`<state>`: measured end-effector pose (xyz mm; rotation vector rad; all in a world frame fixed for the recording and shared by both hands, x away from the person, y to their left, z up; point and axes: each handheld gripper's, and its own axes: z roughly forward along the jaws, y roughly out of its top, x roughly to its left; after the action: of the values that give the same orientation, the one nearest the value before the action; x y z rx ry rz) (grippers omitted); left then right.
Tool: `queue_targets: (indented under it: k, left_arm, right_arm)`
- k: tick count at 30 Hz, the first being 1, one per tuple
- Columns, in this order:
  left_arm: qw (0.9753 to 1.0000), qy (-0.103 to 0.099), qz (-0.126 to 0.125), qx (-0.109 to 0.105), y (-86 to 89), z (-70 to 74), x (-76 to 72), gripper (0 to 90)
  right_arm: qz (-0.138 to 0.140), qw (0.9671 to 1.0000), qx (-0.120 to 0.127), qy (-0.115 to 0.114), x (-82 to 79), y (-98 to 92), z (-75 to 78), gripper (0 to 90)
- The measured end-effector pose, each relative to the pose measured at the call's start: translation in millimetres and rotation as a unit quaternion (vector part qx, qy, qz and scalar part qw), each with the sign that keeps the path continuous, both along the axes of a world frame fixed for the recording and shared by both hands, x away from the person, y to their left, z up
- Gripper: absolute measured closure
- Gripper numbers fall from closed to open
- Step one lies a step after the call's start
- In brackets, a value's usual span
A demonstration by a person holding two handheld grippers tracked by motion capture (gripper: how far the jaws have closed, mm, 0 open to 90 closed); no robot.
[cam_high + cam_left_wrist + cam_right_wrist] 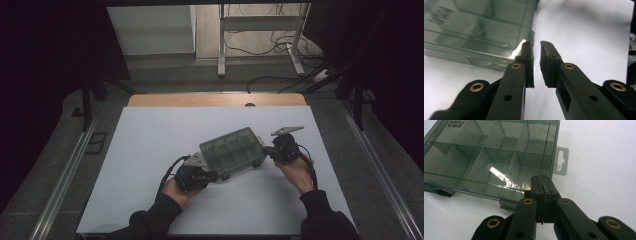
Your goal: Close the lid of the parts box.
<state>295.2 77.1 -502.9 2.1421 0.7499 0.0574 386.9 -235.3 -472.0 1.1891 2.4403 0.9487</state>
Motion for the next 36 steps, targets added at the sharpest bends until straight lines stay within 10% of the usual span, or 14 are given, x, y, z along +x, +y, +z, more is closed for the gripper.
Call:
queue_targets:
  k: [9,36]
  left_arm:
    - [0.9991,0.013,-0.007,0.039,-10.4,-19.7,2.4,82.7]
    - [0.9980,0.008,0.037,0.050,14.6,-22.0,37.0,89.7]
  right_arm:
    - [0.003,1.0000,-0.005,-0.001,-1.8,0.1,0.7,88.6]
    - [0.027,0.9996,0.000,0.008,-3.7,3.9,0.5,88.7]
